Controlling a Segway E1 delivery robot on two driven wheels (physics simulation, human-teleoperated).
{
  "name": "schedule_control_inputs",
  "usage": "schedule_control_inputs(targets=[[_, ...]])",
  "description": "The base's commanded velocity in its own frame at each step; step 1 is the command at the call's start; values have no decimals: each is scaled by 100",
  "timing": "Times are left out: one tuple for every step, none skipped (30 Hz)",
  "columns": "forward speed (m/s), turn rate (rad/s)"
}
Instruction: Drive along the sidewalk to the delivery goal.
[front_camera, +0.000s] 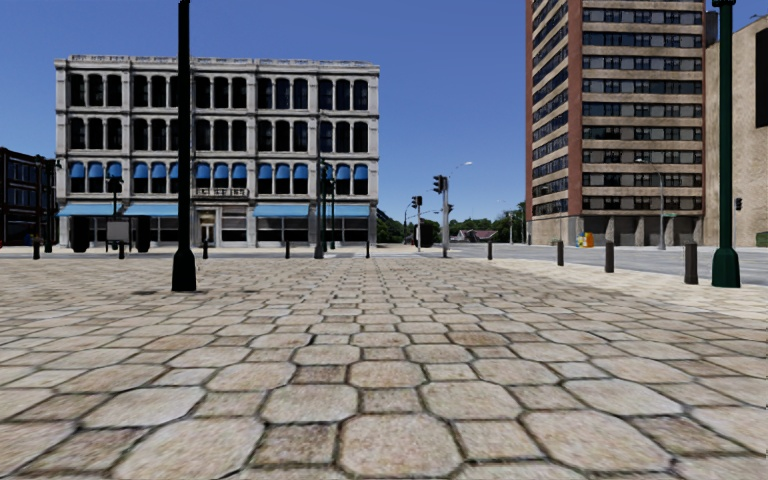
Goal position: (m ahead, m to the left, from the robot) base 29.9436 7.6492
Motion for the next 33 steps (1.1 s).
schedule_control_inputs(targets=[[200, 0], [200, 0], [200, 0], [200, 0], [200, 0], [200, 0], [200, 0], [200, 0], [200, 0], [200, 0], [200, 0], [200, 0], [200, 0], [200, 0], [200, 0], [200, 0], [200, 0], [200, 0], [200, 0], [200, 0], [200, 0], [200, 0], [200, 0], [200, 0], [200, 0], [200, 0], [200, 0], [200, 0], [200, 0], [200, -12], [200, -12], [200, -17], [200, -19]])
